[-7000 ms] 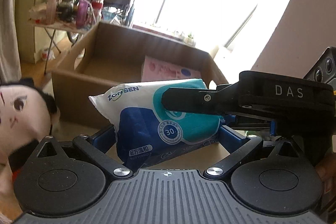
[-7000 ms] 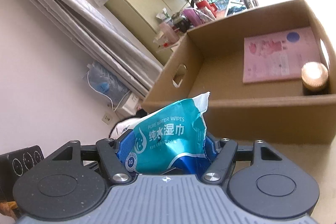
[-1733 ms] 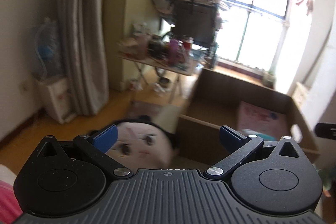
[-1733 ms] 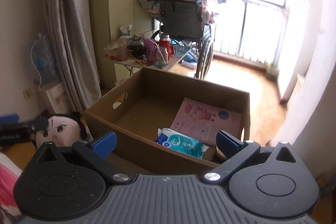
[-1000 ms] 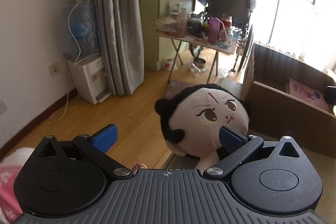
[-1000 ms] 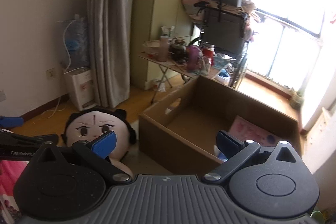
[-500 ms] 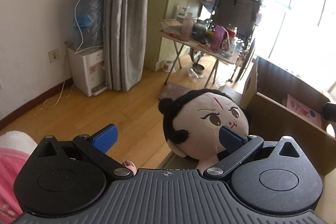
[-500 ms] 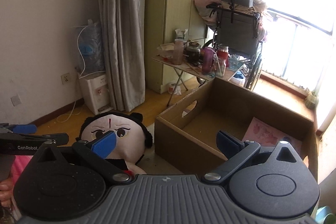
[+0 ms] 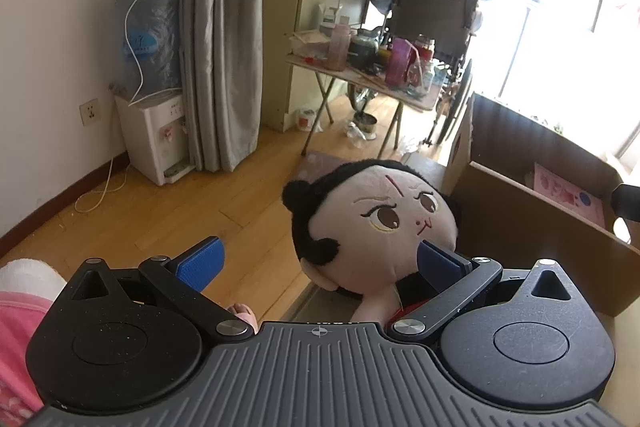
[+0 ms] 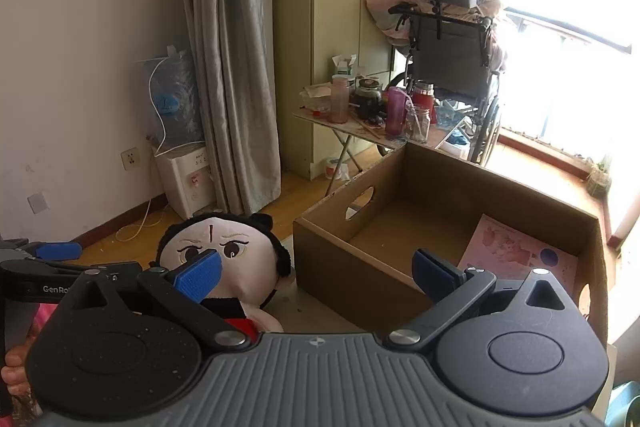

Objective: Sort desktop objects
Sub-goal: 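Close the left gripper on the plush doll while the right gripper pinches its head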

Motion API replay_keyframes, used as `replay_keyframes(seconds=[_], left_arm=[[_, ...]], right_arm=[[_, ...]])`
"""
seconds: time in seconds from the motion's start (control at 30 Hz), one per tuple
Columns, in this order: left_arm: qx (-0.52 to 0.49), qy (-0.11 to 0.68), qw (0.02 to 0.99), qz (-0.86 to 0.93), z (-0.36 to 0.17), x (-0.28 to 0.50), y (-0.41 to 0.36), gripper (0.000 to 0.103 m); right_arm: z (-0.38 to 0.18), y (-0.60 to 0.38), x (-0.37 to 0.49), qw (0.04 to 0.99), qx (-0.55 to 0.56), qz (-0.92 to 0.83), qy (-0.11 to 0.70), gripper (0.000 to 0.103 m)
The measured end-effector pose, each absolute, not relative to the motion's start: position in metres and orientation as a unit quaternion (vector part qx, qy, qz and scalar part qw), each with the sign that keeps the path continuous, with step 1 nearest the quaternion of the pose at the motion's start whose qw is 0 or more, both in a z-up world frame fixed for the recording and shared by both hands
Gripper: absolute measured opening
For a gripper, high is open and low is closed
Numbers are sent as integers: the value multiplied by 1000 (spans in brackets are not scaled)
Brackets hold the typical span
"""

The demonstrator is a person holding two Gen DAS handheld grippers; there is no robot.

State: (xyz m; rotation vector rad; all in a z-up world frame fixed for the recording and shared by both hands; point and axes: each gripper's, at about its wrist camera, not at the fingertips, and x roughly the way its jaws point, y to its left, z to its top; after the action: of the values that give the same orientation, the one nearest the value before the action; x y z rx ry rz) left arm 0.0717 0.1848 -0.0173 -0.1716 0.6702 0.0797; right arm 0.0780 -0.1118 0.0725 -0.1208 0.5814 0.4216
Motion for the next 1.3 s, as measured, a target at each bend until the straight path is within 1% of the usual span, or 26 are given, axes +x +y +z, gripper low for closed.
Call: replay_keyframes(seconds=[0.2,0.33,0.47,0.63,0.77,1.07,1.17,1.3], left_arm=[[-92,323,941,41,-18,69,191,103],[-131,334,933,14,-25,69,204,103],[-177,351,919,-16,-35,74,213,103],[-207,376,902,-40,-50,86,216,103],[-231,393,889,-55,-62,100,217,103],[-217,422,877,-81,-82,137,207,103],[-212,429,873,-92,-88,143,203,103],[-207,431,873,-99,-90,144,198,103]], right_arm=[[70,-113,87,926,-20,227,300,103],[62,-114,100,911,33,256,321,103],[42,-111,125,884,95,287,357,103],[7,-99,159,845,151,317,403,103],[-21,-92,184,825,192,309,432,103],[-68,-74,220,774,240,302,502,103],[-76,-70,223,748,263,317,521,103],[-73,-65,218,748,250,320,526,103]])
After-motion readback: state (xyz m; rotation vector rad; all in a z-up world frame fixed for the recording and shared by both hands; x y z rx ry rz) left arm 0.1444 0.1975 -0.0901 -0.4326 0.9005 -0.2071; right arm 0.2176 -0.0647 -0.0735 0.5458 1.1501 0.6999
